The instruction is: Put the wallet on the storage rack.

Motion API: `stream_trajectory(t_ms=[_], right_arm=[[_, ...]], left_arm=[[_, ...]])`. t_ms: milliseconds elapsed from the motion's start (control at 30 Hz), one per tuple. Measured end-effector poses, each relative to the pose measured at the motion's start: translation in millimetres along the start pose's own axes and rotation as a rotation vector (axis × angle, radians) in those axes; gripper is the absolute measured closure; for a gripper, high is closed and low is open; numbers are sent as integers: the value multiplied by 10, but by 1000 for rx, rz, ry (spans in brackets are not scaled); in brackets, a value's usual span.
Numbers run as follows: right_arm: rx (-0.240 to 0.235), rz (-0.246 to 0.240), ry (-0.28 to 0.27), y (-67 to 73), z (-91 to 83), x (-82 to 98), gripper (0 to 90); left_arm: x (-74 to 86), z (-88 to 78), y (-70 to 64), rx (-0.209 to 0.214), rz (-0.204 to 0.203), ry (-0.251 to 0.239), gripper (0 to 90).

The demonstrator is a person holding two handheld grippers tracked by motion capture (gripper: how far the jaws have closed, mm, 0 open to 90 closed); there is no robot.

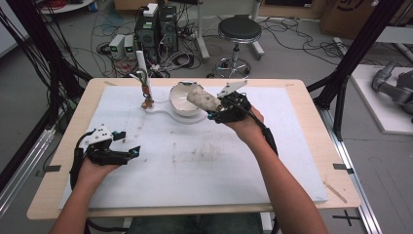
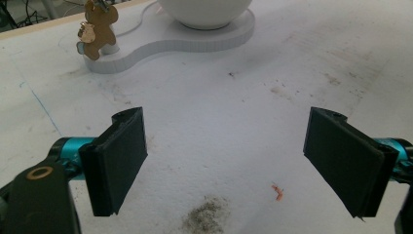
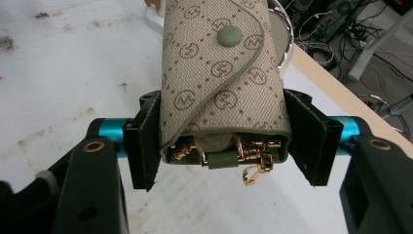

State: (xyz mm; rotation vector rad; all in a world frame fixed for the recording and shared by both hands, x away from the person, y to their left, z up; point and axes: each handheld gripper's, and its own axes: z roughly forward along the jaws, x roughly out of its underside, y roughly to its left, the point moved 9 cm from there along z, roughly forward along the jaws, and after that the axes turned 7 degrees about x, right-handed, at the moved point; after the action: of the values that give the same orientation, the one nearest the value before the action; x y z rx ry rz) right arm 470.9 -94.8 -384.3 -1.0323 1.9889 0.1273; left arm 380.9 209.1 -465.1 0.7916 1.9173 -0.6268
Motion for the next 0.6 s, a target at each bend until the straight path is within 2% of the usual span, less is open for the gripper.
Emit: stream_trajectory(t_ms=[167, 300, 600], right_arm=[[-5, 5, 0, 27, 90, -92, 370], [-15, -10, 14, 39, 153, -134, 370], [-14, -12, 62, 21, 331, -145, 370]], left_arm=[[-6, -11, 15, -2, -1, -1, 158], [3, -2, 16, -1, -7, -3, 158], [3, -3, 21, -5, -2, 1, 158]])
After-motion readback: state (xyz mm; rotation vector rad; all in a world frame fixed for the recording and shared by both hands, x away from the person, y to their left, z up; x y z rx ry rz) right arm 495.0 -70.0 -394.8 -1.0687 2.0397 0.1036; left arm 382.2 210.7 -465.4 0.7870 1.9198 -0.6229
